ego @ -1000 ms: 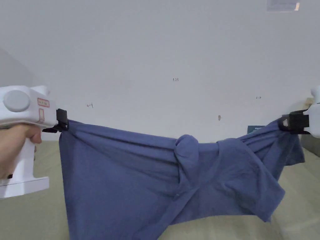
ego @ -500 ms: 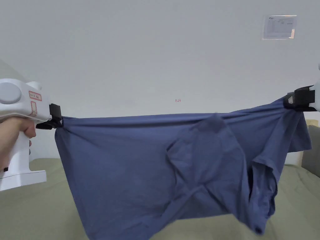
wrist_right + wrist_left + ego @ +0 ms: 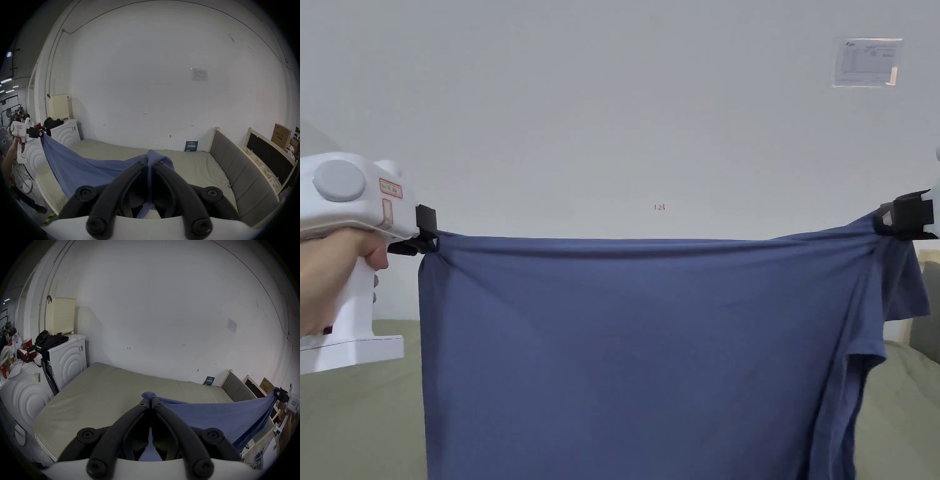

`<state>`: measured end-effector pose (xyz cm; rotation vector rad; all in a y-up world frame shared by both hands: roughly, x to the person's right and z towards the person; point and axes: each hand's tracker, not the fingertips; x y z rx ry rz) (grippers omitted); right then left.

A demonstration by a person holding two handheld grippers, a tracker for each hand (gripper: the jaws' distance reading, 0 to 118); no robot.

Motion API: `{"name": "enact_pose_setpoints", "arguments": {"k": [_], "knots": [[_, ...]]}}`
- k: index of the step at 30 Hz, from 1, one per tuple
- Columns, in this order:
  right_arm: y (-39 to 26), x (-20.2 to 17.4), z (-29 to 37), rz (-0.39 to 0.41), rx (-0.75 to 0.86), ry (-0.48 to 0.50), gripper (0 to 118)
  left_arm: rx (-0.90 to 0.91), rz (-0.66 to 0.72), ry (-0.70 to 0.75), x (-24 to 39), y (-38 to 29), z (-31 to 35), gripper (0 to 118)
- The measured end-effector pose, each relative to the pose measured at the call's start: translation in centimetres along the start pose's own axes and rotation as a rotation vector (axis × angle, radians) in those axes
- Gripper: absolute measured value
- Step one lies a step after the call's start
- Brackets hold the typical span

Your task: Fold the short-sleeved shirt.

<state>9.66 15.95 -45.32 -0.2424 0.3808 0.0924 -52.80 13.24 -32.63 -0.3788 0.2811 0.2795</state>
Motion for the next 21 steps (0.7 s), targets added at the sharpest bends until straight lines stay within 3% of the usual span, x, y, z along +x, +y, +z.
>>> {"name": "enact_pose_setpoints", "arguments": {"k": [21], "knots": [[9.5,2.8,-17.1,0.101,-0.029,-0.079,6,0.02,-0.056,0.065,6.0,8.5,-15.3,0]]}}
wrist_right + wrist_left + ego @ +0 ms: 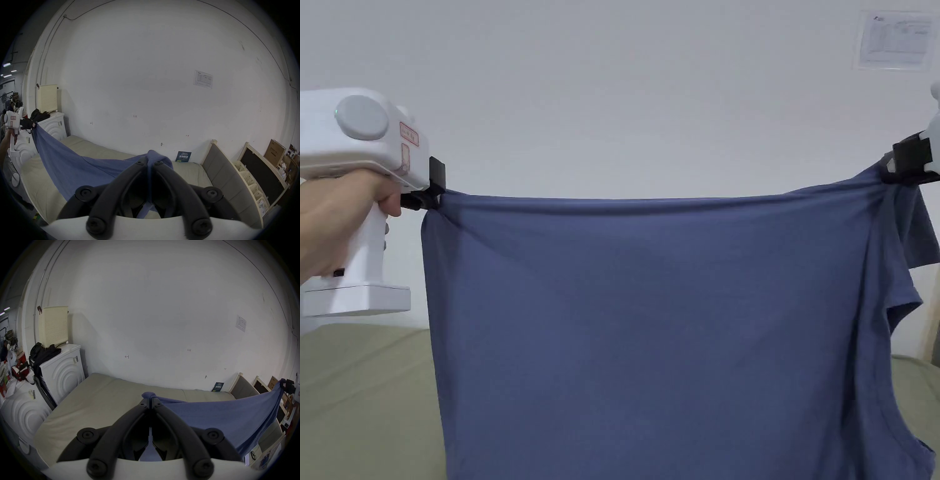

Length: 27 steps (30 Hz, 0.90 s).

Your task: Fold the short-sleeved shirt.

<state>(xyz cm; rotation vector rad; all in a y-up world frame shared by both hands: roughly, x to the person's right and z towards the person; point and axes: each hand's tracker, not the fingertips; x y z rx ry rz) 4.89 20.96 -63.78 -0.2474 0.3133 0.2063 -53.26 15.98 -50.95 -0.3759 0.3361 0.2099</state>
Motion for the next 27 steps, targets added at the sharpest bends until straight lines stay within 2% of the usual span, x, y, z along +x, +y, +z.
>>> {"name": "enact_pose_setpoints", "arguments": {"k": [7,10,16,23,27], "knots": [[1.2,1.1,-8.1,0.035,-0.02,-0.056,6,0.009,-0.042,0.039,2.2,2.1,-7.0,0],[1.6,1.1,-10.4,0.022,-0.006,-0.073,6,0.032,-0.044,0.056,2.9,2.6,-9.5,0],[2.7,0.8,-14.1,0.055,0.009,-0.124,6,0.051,-0.051,0.074,3.7,3.7,-13.9,0],[2.2,0.3,-17.7,0.036,0.019,-0.122,6,0.043,-0.06,0.103,4.1,2.0,-17.9,0],[-1.5,0.0,-19.4,0.034,-0.02,-0.1,6,0.007,-0.075,0.096,3.8,-1.0,-19.7,0]]}}
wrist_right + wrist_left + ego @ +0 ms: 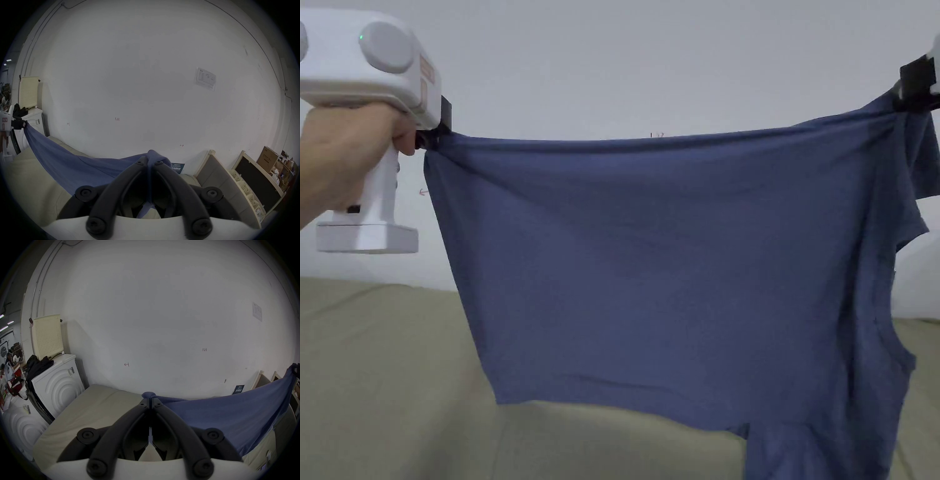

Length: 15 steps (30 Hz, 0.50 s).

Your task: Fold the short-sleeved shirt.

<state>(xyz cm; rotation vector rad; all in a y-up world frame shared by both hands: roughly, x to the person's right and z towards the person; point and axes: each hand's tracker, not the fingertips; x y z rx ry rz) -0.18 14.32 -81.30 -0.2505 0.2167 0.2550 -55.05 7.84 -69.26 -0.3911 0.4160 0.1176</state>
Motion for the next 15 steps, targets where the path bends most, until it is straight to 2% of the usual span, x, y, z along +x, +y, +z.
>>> {"name": "enact_pose_setpoints", "arguments": {"k": [4,6,10,15], "knots": [[-6.3,-0.8,0.0,-0.039,-0.044,0.011,6,-0.067,0.021,-0.045,-0.6,-5.5,-1.1,0],[-9.5,-0.9,0.1,-0.046,-0.063,0.012,6,-0.098,-0.006,-0.063,-0.9,-8.9,-1.1,0],[-16.9,-1.8,3.3,-0.091,-0.126,0.084,6,-0.194,-0.127,-0.073,-0.7,-16.5,1.1,0],[-25.9,-3.0,9.5,-0.149,-0.231,0.1,6,-0.246,-0.061,-0.134,-2.4,-25.8,6.5,0]]}}
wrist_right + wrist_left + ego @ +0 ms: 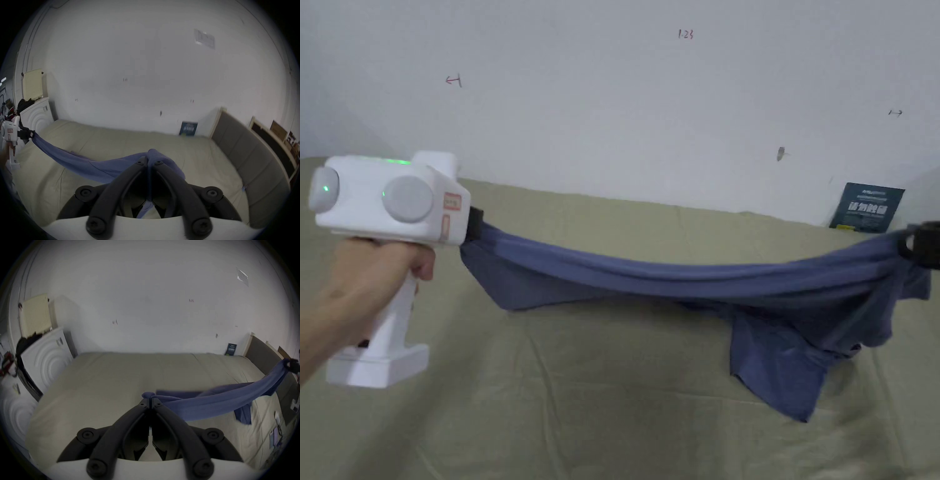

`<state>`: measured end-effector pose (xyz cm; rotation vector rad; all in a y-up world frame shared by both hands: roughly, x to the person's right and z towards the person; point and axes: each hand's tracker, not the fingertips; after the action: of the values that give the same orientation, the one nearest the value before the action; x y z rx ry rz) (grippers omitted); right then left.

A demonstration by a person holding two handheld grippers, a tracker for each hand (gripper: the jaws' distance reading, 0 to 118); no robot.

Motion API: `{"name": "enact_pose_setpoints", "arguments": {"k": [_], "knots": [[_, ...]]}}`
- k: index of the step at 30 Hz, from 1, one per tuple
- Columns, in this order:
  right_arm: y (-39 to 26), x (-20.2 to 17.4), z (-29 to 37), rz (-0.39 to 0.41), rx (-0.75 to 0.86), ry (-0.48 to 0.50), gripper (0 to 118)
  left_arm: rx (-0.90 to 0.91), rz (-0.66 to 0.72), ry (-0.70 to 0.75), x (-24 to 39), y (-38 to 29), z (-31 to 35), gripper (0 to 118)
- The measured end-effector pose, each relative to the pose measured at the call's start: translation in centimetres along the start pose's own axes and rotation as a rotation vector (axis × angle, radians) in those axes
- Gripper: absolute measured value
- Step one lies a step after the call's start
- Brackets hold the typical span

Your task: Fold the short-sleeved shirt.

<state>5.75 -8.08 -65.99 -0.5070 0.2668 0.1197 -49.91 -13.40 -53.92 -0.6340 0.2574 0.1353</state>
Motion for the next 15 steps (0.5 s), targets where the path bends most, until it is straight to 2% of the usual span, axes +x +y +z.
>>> {"name": "enact_pose_setpoints", "arguments": {"k": [4,7,9,11,15], "knots": [[-7.3,-0.5,4.8,-0.024,-0.024,0.015,6,-0.025,-0.018,0.014,-0.7,-6.9,3.9,0],[-11.9,-0.8,8.6,-0.077,-0.062,0.03,6,-0.074,0.035,-0.018,-1.5,-11.1,7.0,0],[-14.9,-1.3,11.1,-0.077,-0.066,0.033,6,-0.08,0.053,0.001,-2.1,-13.7,9.1,0],[-17.9,-0.3,11.6,-0.077,-0.095,0.049,6,-0.111,0.045,0.007,-2.8,-16.1,10.8,0],[-23.0,-1.4,15.8,-0.097,-0.148,0.073,6,-0.146,0.104,0.002,-4.4,-20.5,14.3,0]]}}
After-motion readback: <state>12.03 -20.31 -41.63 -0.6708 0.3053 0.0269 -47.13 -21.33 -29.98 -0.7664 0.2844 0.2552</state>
